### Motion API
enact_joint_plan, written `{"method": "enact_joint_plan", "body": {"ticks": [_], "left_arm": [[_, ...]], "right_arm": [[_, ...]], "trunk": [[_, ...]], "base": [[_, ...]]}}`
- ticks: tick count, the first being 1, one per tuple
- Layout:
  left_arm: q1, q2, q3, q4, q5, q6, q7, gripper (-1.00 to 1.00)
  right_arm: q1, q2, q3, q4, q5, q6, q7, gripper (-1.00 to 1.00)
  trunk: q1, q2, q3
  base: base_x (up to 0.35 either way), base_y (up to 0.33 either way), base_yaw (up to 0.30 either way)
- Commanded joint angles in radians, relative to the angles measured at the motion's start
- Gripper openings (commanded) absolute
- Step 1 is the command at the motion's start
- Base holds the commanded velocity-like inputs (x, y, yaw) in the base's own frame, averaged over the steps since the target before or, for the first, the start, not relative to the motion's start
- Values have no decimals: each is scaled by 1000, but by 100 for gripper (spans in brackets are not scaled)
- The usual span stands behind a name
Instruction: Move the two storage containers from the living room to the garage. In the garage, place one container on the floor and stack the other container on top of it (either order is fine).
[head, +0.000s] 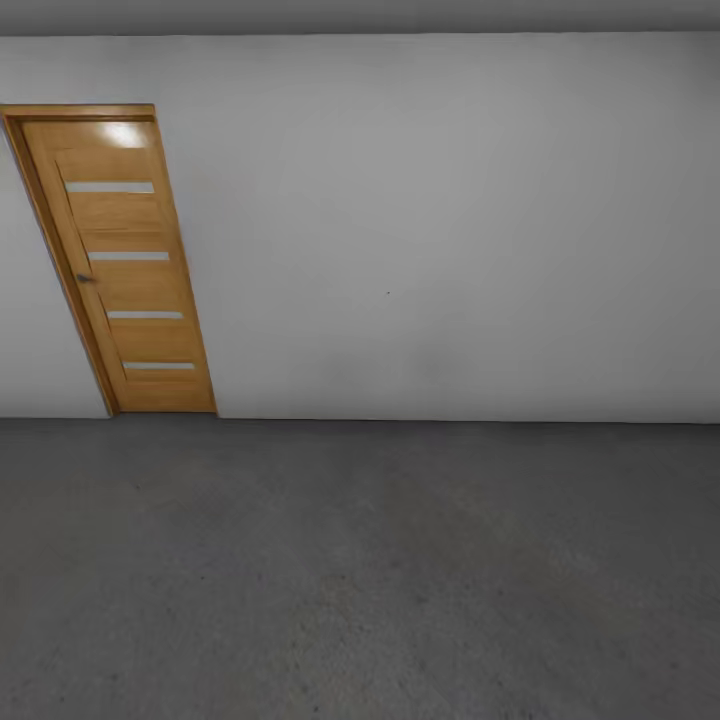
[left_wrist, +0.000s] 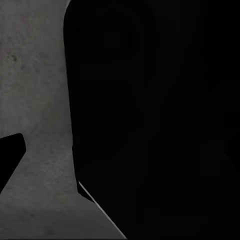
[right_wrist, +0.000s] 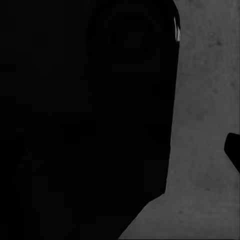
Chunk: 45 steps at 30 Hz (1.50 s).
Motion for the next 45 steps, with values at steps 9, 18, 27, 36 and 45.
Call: {"method": "enact_joint_plan", "body": {"ticks": [9, 18, 27, 36, 45], "left_arm": [[15, 1, 3, -49, 3, -14, -3, 100], [15, 2, 5, -69, 4, -13, -2, 100], [15, 3, 5, -69, 5, -14, -3, 100], [15, 3, 5, -69, 5, -14, -2, 100], [15, 3, 6, -71, 5, -14, -2, 100]], "right_arm": [[-52, 1, 7, -51, 5, -42, 9, 100], [-104, 3, 7, -81, 5, -73, 8, 100], [-120, 3, 6, -83, 5, -74, 6, 100], [-120, 5, 7, -82, 5, -73, 3, 100], [-120, 5, 6, -82, 5, -74, 3, 100]], "trunk": [[0, 0, 0], [0, 0, 0], [0, 0, 0], [0, 0, 0], [0, 0, 0]], "base": [[0, 0, 0], [252, 0, 0], [339, 0, 0], [341, 14, 0], [301, 214, 0]]}}
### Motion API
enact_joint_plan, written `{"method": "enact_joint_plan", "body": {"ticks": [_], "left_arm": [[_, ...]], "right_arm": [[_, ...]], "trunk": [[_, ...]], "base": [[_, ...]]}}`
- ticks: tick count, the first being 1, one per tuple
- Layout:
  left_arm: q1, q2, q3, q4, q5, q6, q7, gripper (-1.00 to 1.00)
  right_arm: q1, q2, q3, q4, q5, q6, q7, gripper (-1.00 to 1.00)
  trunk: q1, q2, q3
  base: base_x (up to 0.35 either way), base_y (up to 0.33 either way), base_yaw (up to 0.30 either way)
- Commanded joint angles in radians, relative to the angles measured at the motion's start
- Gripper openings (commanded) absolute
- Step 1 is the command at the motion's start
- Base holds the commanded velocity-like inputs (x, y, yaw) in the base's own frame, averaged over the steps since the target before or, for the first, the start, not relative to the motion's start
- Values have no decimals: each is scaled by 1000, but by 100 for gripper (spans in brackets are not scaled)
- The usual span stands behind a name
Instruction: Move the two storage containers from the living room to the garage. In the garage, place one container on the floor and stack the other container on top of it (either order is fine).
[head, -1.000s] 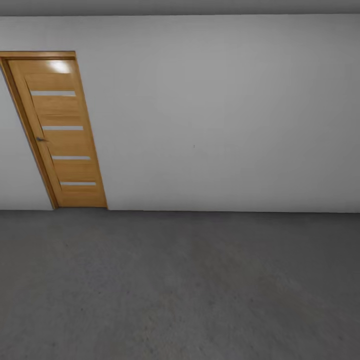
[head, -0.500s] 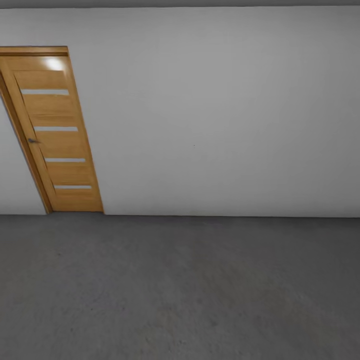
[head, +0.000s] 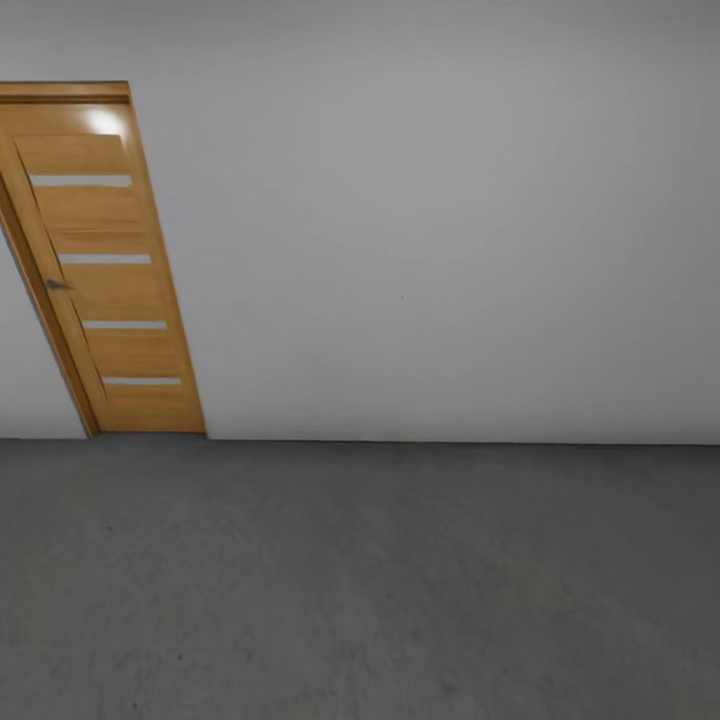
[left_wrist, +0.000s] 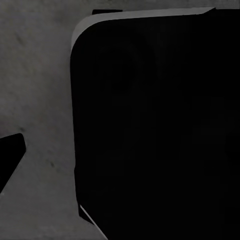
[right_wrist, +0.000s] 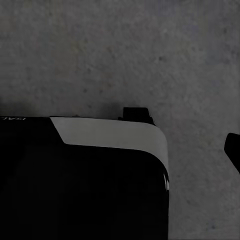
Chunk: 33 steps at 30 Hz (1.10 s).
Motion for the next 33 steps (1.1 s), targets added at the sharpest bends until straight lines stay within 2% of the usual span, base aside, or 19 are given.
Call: {"method": "enact_joint_plan", "body": {"ticks": [1, 11, 33], "left_arm": [[1, 0, 0, -2, 0, -1, 0, 100], [1, 0, 0, -2, 0, -1, 0, 100], [1, 0, 1, -2, 0, -1, 0, 100]], "right_arm": [[-1, 0, 1, 1, 0, -4, 0, 100], [-1, 2, 0, 1, 0, -3, -2, 100], [-1, 5, 2, 1, 2, -4, -4, 100]], "trunk": [[1, 0, -1], [1, 0, -3], [1, 0, -30]], "base": [[279, 242, 0], [251, 261, 21], [228, 264, 175]]}}
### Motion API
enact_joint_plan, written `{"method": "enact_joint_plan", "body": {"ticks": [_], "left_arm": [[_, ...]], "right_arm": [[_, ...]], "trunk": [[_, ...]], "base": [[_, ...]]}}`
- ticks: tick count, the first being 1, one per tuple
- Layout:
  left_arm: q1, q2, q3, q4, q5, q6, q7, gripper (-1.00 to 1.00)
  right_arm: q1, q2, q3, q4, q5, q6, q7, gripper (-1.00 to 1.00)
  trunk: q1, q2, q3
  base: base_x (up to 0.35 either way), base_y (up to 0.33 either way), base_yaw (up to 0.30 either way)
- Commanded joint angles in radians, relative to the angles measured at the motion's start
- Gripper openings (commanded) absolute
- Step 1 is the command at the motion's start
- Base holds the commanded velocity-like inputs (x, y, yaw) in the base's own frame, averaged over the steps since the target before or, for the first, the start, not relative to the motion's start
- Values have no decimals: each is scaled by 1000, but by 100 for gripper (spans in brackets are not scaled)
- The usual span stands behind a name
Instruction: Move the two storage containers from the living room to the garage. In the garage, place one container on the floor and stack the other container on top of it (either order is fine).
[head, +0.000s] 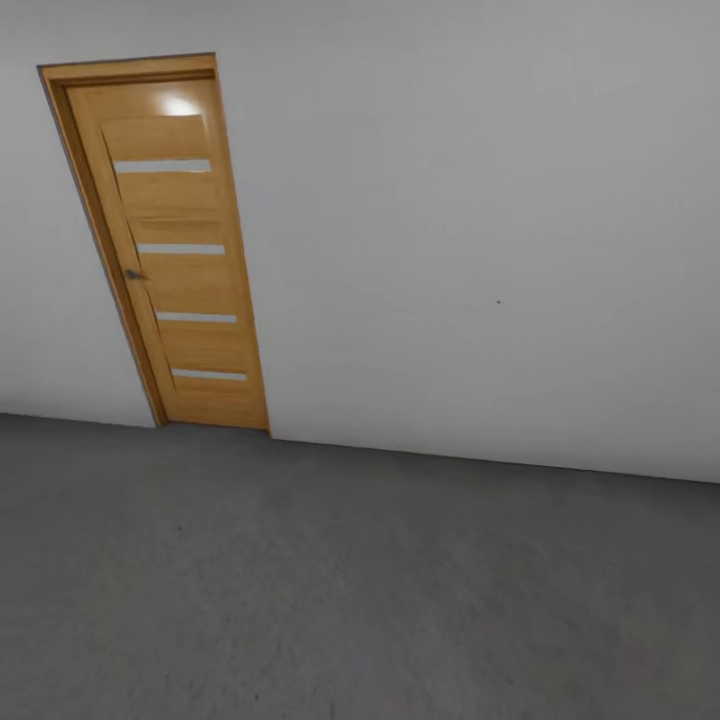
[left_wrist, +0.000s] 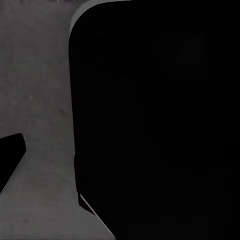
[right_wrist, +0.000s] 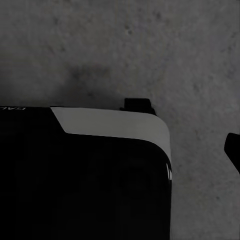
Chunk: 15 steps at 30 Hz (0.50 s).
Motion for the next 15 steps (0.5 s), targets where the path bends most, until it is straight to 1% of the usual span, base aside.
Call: {"method": "enact_joint_plan", "body": {"ticks": [1, 15], "left_arm": [[1, 0, 0, -2, 0, -1, 0, 100], [1, 0, 0, -2, 0, -1, 0, 100]], "right_arm": [[-1, 0, 0, 1, 1, -3, 0, 100], [-1, -1, 1, 1, 1, -3, 1, 100]], "trunk": [[0, 0, -2], [0, 0, -20]], "base": [[228, 251, 182], [253, 232, 182]]}}
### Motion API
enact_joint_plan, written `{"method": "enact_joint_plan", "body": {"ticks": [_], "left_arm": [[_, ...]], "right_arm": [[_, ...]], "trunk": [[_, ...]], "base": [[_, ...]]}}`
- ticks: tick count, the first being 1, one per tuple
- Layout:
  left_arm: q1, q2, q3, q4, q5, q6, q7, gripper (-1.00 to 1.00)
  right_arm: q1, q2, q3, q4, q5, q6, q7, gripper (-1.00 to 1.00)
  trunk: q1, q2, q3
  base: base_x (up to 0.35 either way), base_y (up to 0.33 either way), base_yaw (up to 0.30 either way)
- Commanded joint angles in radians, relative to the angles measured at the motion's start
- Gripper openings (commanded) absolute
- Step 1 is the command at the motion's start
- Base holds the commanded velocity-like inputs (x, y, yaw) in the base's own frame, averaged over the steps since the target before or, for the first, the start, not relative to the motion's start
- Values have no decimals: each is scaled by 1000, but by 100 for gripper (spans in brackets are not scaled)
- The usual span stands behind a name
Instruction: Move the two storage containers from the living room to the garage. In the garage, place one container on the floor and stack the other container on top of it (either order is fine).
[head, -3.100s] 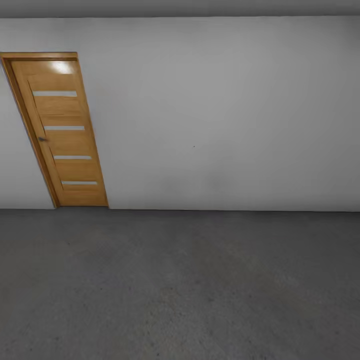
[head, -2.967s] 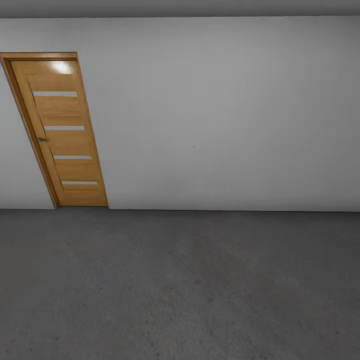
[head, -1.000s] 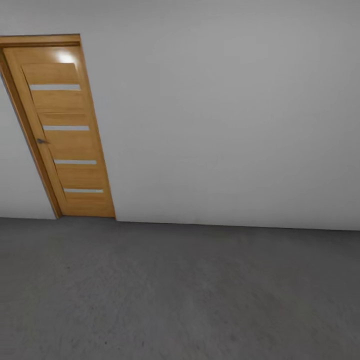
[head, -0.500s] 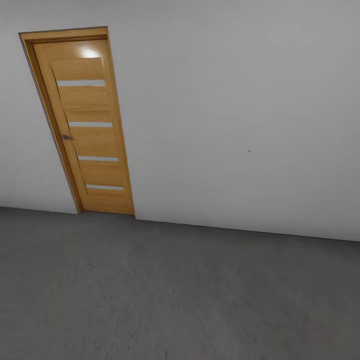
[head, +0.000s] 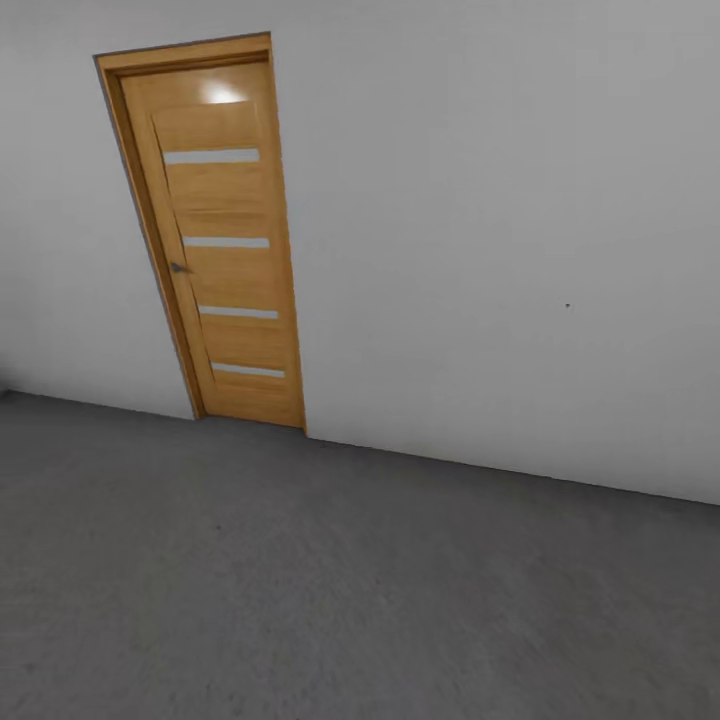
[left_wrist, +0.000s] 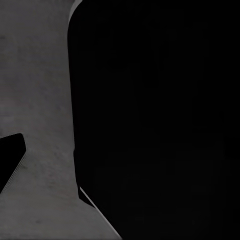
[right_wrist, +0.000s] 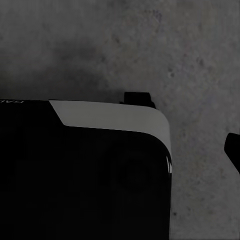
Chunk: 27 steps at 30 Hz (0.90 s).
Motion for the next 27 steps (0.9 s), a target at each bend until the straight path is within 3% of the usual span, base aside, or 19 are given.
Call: {"method": "enact_joint_plan", "body": {"ticks": [1, 27], "left_arm": [[1, 0, 0, -2, 0, -1, 0, 100], [1, 0, 1, -2, 0, -1, 0, 100]], "right_arm": [[-1, 0, 0, 1, 1, -3, 0, 100], [-1, -3, -1, 1, -1, -3, 0, 100]], "trunk": [[1, 0, -2], [1, 0, -35]], "base": [[261, 227, 182], [267, 227, 180]]}}
